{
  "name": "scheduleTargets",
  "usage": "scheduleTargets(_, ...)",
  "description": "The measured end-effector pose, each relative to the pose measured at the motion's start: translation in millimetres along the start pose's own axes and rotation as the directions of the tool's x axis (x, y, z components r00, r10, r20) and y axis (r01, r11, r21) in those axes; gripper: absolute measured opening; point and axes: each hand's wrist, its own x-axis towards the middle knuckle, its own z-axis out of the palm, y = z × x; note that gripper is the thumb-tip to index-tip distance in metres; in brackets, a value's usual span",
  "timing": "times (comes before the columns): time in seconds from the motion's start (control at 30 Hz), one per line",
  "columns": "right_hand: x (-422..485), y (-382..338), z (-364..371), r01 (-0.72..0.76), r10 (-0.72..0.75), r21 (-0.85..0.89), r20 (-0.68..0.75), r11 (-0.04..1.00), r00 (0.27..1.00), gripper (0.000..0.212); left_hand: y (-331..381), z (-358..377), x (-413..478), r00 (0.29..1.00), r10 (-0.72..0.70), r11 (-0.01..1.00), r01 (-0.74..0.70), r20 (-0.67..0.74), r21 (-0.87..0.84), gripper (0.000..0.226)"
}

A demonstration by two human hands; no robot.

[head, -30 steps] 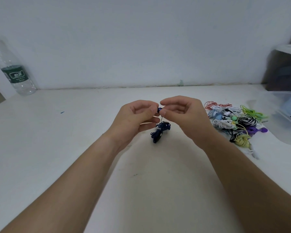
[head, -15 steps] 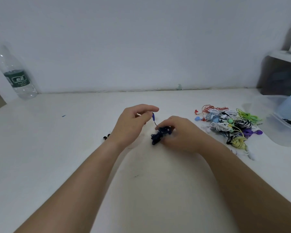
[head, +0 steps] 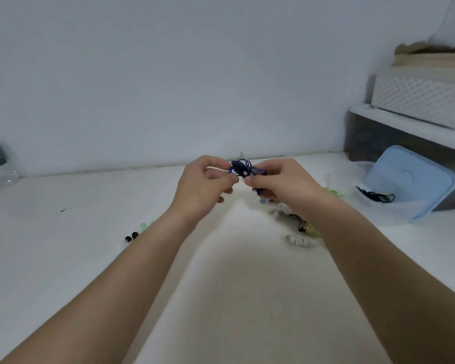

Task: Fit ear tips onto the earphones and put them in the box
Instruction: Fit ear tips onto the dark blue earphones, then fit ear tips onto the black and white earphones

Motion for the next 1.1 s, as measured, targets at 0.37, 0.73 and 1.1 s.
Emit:
scheduleTargets(0.37,-41.8,18.6,-179.2,-0.167,0.118,-0.110,-0.354,0.980,0.928,0.022,49.1,202.6,38.0,0.977,-0.058,0.989,0.084,0.207,-0.119,0.028)
scheduleTargets(0.73,-35.4,53.9,-217.4,-0.358,0.040,-0.522,-0.524,0.774,0.851,0.028,25.0,266.0,65.3,0.960,0.032,0.942,-0.122,0.279,0.312,0.009)
scheduleTargets(1.1,-35.9,36.1,-189.1,-0.171,-0.076,-0.451,-0.480,0.876,0.874,0.022,6.5,188.9,53.1,0.980,0.107,0.962,-0.144,0.166,0.232,0.010)
